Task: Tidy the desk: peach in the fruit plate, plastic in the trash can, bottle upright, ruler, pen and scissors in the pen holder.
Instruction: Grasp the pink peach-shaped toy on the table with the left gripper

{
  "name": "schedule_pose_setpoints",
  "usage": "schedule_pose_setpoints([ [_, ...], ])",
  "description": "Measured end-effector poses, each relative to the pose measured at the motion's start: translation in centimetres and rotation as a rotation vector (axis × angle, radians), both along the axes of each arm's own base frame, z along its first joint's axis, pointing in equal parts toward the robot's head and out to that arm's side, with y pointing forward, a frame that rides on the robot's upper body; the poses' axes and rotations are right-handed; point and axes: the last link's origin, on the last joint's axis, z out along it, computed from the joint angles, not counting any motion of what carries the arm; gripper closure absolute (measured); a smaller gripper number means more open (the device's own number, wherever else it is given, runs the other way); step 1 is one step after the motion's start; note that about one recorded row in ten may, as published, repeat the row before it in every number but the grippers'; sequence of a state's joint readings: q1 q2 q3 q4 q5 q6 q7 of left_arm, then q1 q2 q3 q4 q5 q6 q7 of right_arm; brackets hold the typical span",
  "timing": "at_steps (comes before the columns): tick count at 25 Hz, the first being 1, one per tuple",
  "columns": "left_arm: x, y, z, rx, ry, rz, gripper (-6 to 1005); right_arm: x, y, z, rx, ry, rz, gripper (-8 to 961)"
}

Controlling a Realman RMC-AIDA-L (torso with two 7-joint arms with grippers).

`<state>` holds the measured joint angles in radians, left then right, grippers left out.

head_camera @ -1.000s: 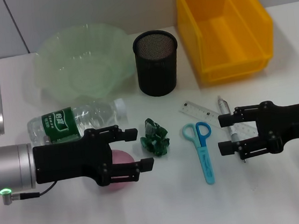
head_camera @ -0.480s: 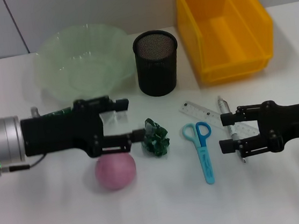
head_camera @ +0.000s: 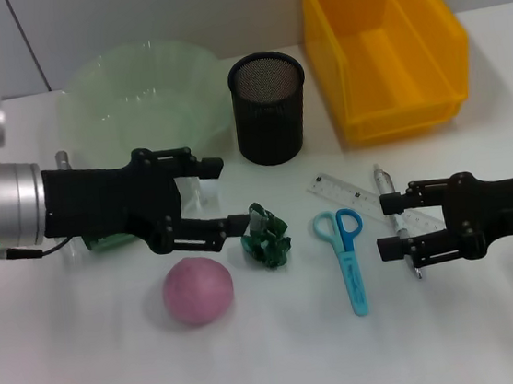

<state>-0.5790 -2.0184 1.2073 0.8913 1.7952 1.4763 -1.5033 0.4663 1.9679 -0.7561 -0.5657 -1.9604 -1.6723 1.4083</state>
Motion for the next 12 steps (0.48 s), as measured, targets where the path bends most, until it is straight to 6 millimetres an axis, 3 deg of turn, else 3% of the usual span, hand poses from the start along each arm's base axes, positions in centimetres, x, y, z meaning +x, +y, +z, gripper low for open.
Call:
schedule_pose_setpoints([
  [12,1.6,0.7,-1.2,-0.102,0.435,0.022,200,0.1,0.4,0.1,0.015,-0.011,-0.020,167],
])
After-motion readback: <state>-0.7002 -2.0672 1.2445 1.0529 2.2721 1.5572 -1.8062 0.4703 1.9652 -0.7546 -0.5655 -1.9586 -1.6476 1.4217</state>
